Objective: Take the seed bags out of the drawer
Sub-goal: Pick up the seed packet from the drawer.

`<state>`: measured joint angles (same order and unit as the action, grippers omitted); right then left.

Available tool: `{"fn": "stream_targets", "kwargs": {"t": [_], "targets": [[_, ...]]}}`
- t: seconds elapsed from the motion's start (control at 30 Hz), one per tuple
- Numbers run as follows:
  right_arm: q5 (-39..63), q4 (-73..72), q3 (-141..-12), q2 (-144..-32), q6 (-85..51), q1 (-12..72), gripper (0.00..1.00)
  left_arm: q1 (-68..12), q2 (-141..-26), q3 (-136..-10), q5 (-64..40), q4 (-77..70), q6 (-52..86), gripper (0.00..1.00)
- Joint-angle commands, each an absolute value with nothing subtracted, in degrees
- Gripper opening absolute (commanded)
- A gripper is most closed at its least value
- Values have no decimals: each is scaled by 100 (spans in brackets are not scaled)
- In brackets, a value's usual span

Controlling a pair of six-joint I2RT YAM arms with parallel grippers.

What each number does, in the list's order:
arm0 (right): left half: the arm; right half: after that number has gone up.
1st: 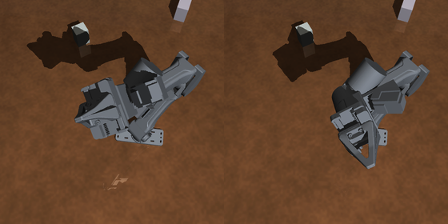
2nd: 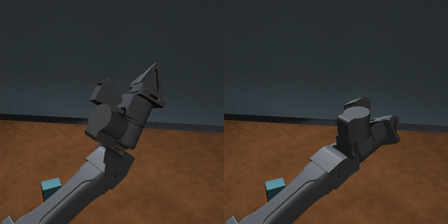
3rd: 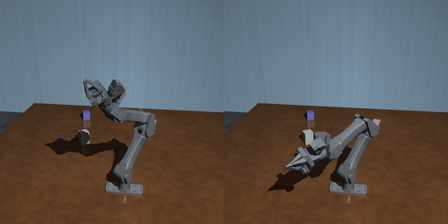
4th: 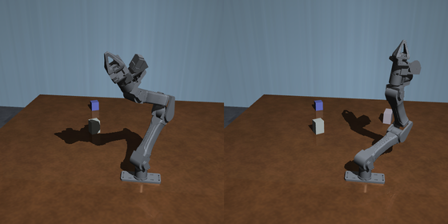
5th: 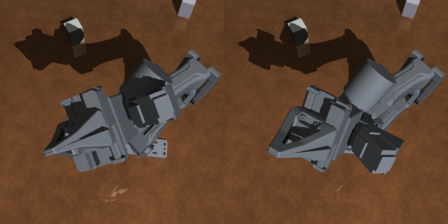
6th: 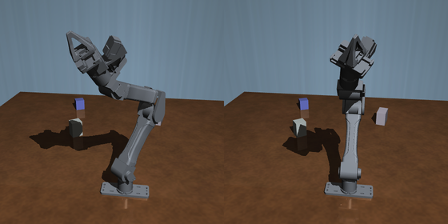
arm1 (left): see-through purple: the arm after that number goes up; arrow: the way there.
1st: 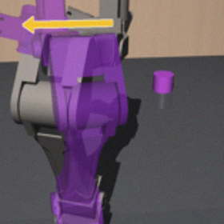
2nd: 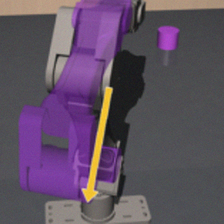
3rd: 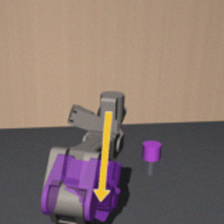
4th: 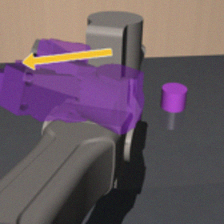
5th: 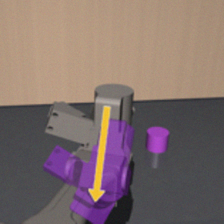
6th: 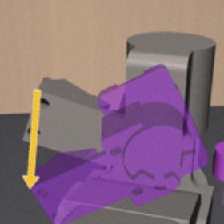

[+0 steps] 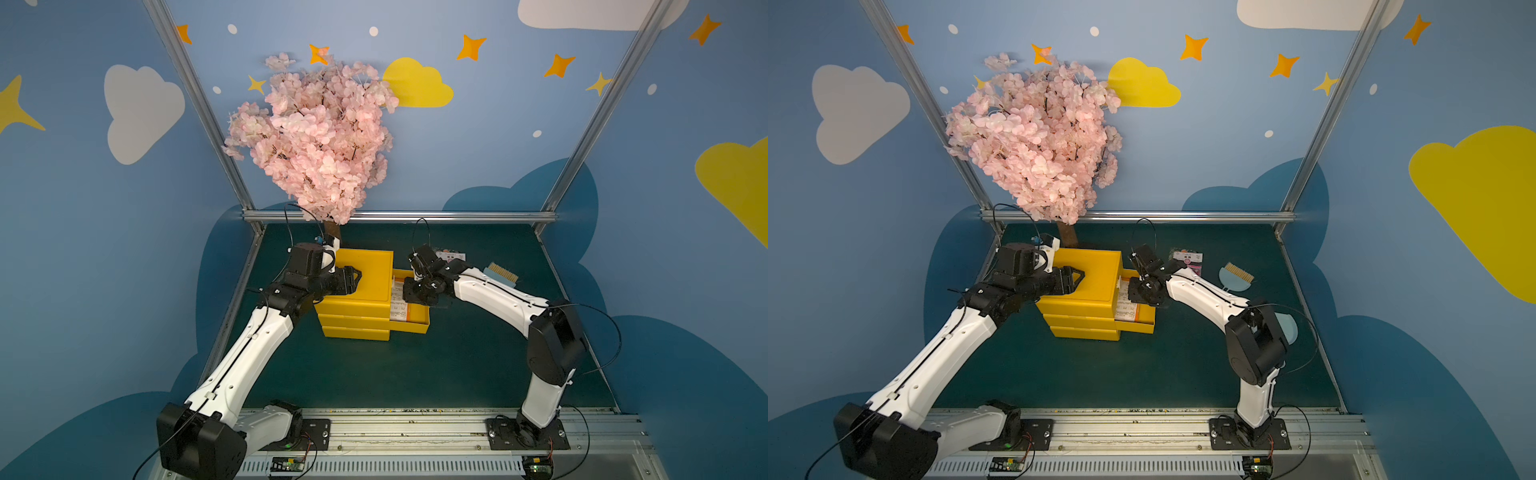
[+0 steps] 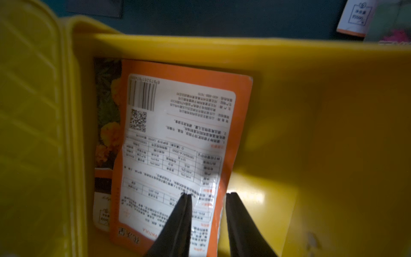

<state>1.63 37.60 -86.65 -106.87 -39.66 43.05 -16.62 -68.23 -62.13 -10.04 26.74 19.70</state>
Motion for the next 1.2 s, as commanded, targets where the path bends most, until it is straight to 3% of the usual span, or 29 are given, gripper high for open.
{"fn": "stream_targets", "kwargs": {"t": [0.0, 0.3, 0.6, 0.73, 0.97, 1.17], "targets": [[-182, 4271, -9025, -10934, -3966, 4359, 33, -1695, -7025, -5870, -1273, 3775, 2092, 67], [-342, 4530, -9334, -11131, -3903, 4385, 40, -1696, -7045, -5849, -1288, 3738, 2092, 67], [0, 4298, -9258, -11347, -3980, 4370, 38, -1694, -7040, -5836, -1274, 3781, 2082, 67], [18, 4068, -9114, -11251, -4017, 4375, 29, -1692, -7049, -5845, -1266, 3779, 2079, 67], [27, 4009, -9075, -11098, -3999, 4379, 2, -1694, -7075, -5845, -1250, 3786, 2092, 67], [54, 3990, -8972, -10754, -3948, 4369, 0, -1696, -7080, -5867, -1212, 3819, 2094, 67]]}}
